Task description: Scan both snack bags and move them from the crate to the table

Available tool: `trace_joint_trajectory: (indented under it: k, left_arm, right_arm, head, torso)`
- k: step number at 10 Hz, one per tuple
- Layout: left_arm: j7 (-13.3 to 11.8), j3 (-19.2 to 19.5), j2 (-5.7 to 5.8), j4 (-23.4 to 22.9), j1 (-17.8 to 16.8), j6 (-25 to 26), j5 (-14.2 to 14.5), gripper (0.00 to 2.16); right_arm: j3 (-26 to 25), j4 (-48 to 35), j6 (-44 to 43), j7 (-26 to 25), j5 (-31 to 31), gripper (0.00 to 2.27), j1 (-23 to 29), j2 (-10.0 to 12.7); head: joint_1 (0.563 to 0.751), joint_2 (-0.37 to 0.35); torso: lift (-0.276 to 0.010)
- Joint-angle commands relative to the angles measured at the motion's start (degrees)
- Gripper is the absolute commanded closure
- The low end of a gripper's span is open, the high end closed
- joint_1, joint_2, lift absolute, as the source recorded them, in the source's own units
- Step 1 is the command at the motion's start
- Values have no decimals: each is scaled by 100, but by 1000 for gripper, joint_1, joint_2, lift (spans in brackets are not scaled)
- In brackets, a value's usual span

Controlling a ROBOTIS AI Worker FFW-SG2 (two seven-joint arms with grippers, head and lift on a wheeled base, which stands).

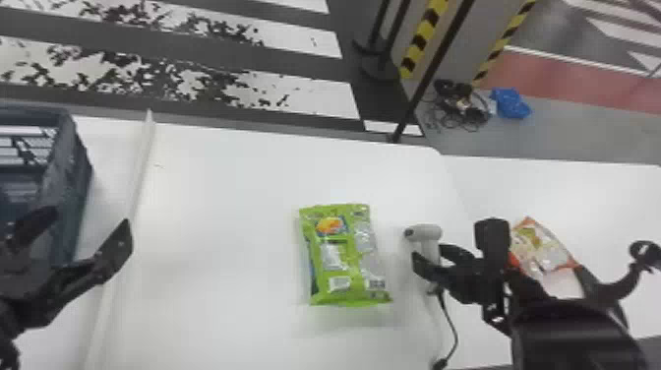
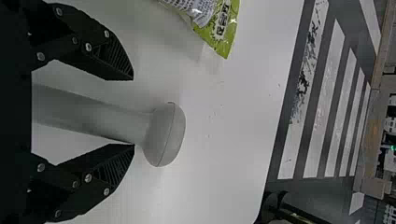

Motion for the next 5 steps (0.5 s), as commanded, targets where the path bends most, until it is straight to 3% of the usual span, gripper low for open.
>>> trace_joint_trajectory:
  k: [1,2,5]
  left_arm:
    - [-8,-8,0,-6,-1,2,0,87]
    - [-8,1,0,-6,-1,2,0,87]
    - [-8,1,0,-6,7,2,0,87]
  right_arm:
    - [2,102,15,33,51,1706,-63,-4]
    - [2,93,15,6,51,2219,-63,5]
    - [-156,-188,15,-20,33,2250,86,67]
  head:
    - [695,-295]
    - [695,-296]
    - [695,-299]
  torso:
    - [-88]
    - [-88]
    - [-88]
